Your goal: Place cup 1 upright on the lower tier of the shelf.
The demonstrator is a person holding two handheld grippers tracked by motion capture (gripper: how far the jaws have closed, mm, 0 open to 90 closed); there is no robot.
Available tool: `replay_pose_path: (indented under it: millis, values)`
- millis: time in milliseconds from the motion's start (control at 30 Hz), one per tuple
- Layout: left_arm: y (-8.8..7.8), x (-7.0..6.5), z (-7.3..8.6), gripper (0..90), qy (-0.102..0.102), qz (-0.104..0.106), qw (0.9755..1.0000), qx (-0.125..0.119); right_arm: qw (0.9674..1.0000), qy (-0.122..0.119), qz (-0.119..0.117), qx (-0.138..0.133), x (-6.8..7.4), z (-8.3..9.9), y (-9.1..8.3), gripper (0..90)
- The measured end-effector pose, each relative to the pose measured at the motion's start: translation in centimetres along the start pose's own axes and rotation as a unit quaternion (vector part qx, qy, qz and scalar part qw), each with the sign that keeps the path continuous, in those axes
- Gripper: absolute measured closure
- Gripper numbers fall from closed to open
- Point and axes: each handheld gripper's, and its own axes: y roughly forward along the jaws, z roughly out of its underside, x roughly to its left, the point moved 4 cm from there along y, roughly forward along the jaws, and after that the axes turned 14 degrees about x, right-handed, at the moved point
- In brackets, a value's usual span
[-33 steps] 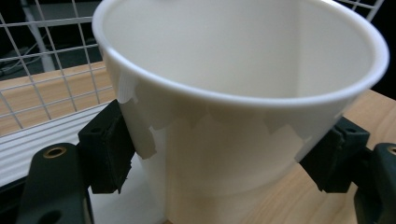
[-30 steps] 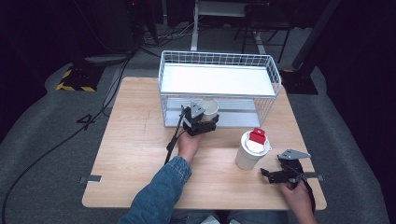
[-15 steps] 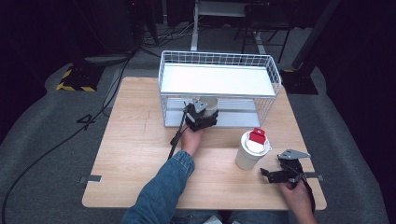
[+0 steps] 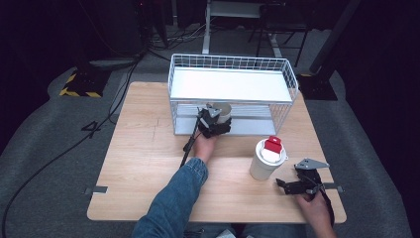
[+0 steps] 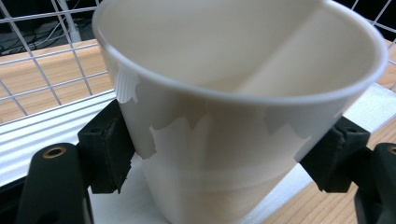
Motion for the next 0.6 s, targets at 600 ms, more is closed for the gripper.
replay_pose_path:
  millis: [600]
  values:
    - [0.18, 0.24, -0.13, 15.7, 0.000, 0.001, 1.0000, 0.009, 1.0000, 0.000, 0.000, 0.000, 0.01, 0.00, 0.00, 1.2]
